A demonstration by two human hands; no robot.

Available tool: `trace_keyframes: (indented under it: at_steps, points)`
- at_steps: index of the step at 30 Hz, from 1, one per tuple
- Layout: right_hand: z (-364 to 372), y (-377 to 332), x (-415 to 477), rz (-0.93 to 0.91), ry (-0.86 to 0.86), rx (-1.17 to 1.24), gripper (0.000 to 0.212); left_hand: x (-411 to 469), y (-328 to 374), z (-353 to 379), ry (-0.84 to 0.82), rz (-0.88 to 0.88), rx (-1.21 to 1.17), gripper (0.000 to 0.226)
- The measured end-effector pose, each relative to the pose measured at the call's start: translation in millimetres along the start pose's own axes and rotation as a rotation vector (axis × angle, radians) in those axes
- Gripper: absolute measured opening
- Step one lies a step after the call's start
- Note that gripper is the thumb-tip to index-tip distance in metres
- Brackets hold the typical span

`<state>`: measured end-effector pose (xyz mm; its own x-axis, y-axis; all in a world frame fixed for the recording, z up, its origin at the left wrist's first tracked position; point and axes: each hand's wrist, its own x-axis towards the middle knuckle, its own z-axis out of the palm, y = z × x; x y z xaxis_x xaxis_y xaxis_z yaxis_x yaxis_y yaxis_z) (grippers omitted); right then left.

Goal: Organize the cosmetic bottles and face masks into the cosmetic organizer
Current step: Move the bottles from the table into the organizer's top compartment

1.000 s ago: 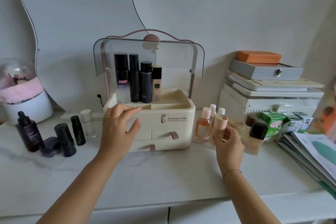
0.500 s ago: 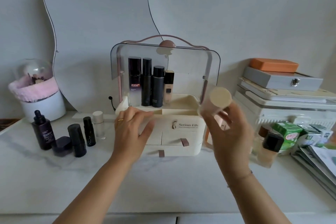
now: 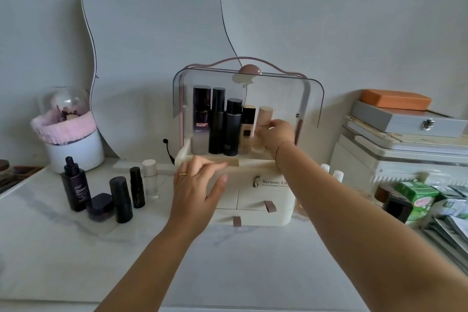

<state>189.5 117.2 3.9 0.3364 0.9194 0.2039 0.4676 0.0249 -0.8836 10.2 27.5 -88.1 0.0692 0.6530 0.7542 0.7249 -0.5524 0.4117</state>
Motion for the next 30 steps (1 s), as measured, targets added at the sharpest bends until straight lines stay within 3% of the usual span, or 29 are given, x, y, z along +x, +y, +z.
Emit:
trace_keyframes:
  at_steps: [8, 12, 16, 21, 23, 26, 30]
  points:
    - [4.8, 5.8, 8.9, 0.019, -0.051, -0.041, 0.002, -0.7, 0.3, 1.5, 0.026, -0.004, -0.009, 0.039]
    - [1.4, 5.5, 5.4, 0.002, -0.05, -0.154, 0.034, -0.4, -0.4, 1.5, 0.013, -0.005, 0.001, 0.037]
    - [-5.1, 3.2, -37.3, -0.242, 0.079, -0.172, 0.05, 0.9, -2.6, 0.8, 0.031, 0.023, 0.03, 0.036]
    - [-34.6, 55.3, -120.2, -0.574, 0.408, 0.005, 0.031, 0.3, -2.3, 3.6, 0.052, 0.026, 0.039, 0.038]
    - [-62.2, 93.8, -130.7, -0.521, 0.598, 0.004, 0.027, 0.0, -1.8, 4.8, 0.066, 0.032, 0.05, 0.04]
    - [-111.3, 146.9, -126.3, -0.247, 0.825, 0.033, 0.035, 0.0, 0.0, 7.5, 0.099, 0.025, 0.052, 0.04]
    - [-151.3, 189.7, -110.3, 0.109, 0.779, -0.008, 0.062, 0.1, 2.5, 12.3, 0.129, -0.01, 0.044, 0.039]
